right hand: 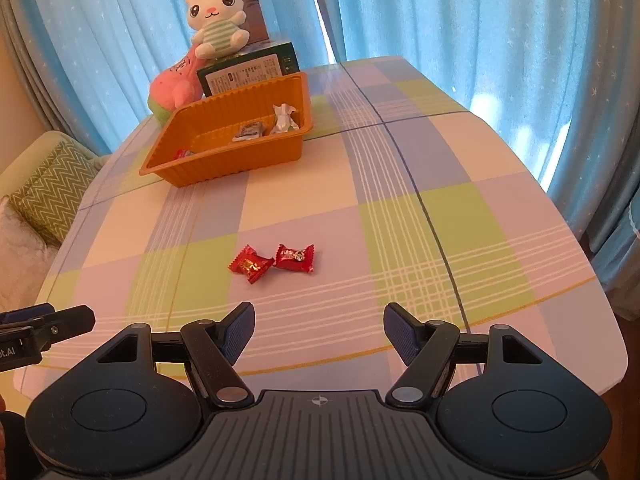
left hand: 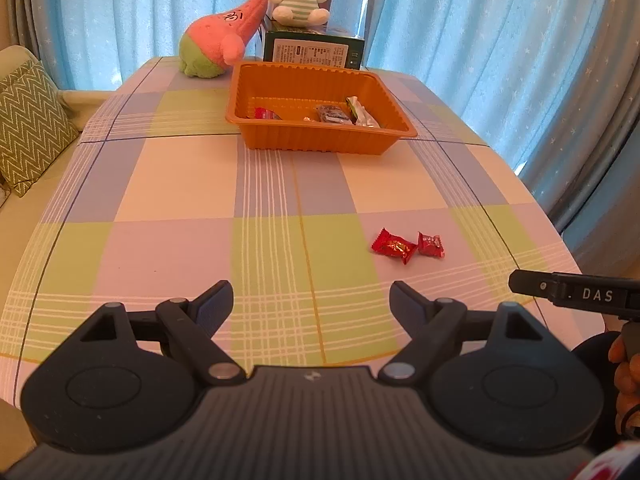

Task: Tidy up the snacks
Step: 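Lower the right tool onto a red candy and close it, then grasp the other red candy with the left tool while the right tool holds its candy, then carry both red candies over the orange tray with both tools, then open both tools to drop the red candies into the tray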

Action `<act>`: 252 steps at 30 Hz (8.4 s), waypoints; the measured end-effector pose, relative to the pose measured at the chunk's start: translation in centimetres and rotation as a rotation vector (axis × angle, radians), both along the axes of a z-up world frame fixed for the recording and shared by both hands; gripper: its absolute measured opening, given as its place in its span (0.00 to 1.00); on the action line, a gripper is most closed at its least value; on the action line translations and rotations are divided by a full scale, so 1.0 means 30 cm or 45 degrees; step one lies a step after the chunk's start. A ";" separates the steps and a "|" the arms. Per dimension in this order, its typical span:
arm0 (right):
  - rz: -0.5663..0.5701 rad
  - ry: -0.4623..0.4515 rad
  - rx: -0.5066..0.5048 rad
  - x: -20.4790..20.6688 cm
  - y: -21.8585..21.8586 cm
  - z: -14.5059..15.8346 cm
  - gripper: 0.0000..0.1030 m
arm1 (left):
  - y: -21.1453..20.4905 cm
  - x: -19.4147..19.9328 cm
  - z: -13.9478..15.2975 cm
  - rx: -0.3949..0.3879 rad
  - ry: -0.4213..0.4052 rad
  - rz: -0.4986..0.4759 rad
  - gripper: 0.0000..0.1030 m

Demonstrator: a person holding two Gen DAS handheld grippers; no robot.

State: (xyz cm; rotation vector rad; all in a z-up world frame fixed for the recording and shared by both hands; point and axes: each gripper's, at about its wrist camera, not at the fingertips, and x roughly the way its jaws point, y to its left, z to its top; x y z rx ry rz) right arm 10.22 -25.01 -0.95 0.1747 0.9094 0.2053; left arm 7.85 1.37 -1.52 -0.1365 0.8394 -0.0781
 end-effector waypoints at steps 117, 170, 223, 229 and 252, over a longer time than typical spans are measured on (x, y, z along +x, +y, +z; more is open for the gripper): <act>0.292 0.018 0.078 0.126 0.197 -0.092 0.15 | -0.045 0.137 -0.095 -0.031 0.068 -0.139 0.19; 0.320 -0.102 0.001 0.444 0.239 0.025 0.15 | 0.019 0.421 0.009 -0.059 -0.011 -0.131 0.19; 0.315 -0.098 0.025 1.085 0.417 0.010 0.15 | 0.252 1.129 0.024 -0.173 -0.055 -0.003 0.44; 0.304 -0.081 0.038 1.087 0.418 -0.005 0.15 | 0.266 1.089 0.024 -0.104 -0.063 0.007 0.48; 0.158 -0.119 0.196 1.033 0.335 0.025 0.74 | 0.312 0.849 -0.022 0.017 -0.089 0.057 0.87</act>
